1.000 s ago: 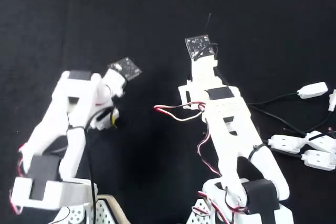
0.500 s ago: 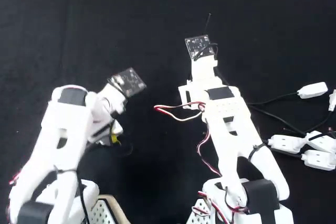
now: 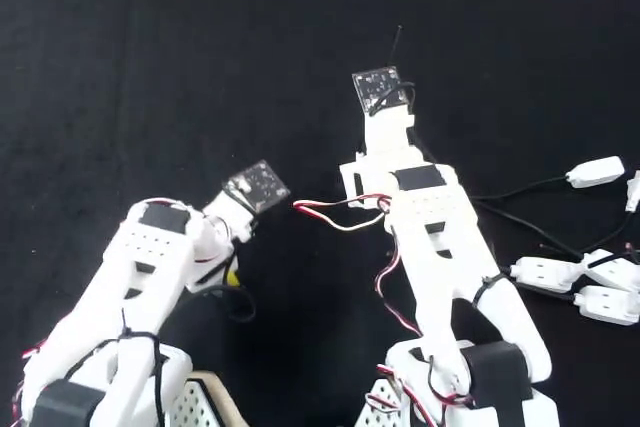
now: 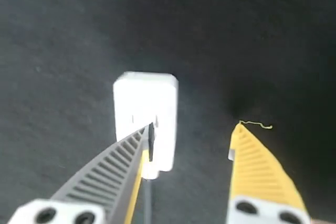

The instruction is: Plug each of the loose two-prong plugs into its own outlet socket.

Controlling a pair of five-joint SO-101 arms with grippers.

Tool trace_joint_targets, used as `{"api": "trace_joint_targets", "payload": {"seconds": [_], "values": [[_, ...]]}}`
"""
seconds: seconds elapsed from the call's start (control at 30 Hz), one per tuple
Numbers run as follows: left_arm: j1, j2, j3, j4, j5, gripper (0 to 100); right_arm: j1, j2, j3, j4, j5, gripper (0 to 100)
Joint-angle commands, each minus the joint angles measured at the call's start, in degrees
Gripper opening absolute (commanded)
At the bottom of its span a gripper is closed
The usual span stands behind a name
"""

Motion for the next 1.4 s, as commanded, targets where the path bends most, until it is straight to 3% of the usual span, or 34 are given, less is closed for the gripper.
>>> {"api": "trace_joint_targets", "payload": {"seconds": [0.0,0.13,0.33,0.63,0.83,0.97,1.13,1.37], "values": [[-5.1,7.3,-2.6,-5.5,-3.4,25,0.5,-0.1,-1.9,-0.7,0.1,1.1],[-8.7,10.8,-6.6,-3.9,-5.6,25,0.5,-0.1,-1.9,-0.7,0.1,1.1],[-8.7,12.6,-7.4,-2.5,-8.3,24,0.5,-0.1,-1.8,-0.9,0.1,1.1],[-8.3,11.6,-11.2,0.4,-5.5,3,0.5,-0.1,-1.8,-1.0,0.1,1.1],[0.2,2.5,-10.9,9.1,-2.7,3,0.5,-0.1,-1.8,-1.0,0.1,1.1],[7.7,-5.9,-5.8,7.4,2.0,3,0.5,-0.2,-1.8,-0.8,0.1,1.1],[15.1,-10.8,3.0,3.4,2.6,3,0.5,-0.2,-1.9,-0.7,0.1,1.1],[16.5,-8.7,3.6,3.5,-1.8,4,0.5,-0.2,-1.8,-0.7,0.1,1.1]]}}
